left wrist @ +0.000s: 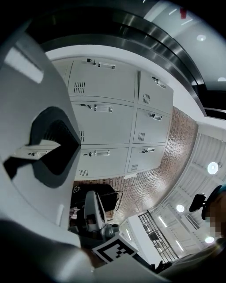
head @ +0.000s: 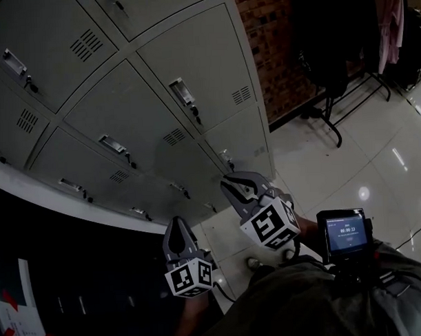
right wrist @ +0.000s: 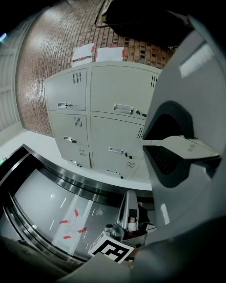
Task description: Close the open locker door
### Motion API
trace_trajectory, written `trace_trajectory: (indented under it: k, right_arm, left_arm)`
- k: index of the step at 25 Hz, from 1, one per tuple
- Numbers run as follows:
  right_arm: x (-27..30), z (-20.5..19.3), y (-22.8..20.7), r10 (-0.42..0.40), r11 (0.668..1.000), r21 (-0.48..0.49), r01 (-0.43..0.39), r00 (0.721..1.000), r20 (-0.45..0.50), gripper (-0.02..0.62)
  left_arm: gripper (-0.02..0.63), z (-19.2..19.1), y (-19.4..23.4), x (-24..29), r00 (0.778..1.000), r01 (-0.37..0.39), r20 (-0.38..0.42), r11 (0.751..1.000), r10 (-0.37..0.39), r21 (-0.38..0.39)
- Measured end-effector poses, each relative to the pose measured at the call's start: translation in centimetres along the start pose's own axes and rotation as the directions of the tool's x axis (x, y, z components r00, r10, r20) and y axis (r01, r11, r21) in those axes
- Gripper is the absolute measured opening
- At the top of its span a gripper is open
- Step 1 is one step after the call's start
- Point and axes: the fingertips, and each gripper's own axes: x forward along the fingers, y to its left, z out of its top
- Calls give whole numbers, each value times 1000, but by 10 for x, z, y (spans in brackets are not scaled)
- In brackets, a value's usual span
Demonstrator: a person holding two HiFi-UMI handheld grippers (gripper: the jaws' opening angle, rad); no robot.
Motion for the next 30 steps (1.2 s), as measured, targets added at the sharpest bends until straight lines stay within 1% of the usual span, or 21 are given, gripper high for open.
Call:
trace_trajectory:
  k: [5, 11, 24, 30]
  right_arm:
    - [-18, -8, -7, -17, 1000, 7, 17, 1000, -3, 17]
    - [-31, 2, -3, -49, 998, 33, 49, 999, -8, 6]
    - [-38, 20, 11, -66, 998, -2, 66, 998, 18, 0]
    - [-42, 22, 15, -62, 998, -17, 62, 998, 20, 0]
  left_arm:
    - [0, -2, -15, -11, 1000, -4, -6, 1000, 4, -2]
    - [1, 7, -14, -20, 1000, 11, 15, 1000, -11, -6]
    - [2, 22, -10, -36, 999, 23, 44, 1000, -23, -11]
    - [0, 12, -7, -42, 998, 27, 65, 1000, -27, -5]
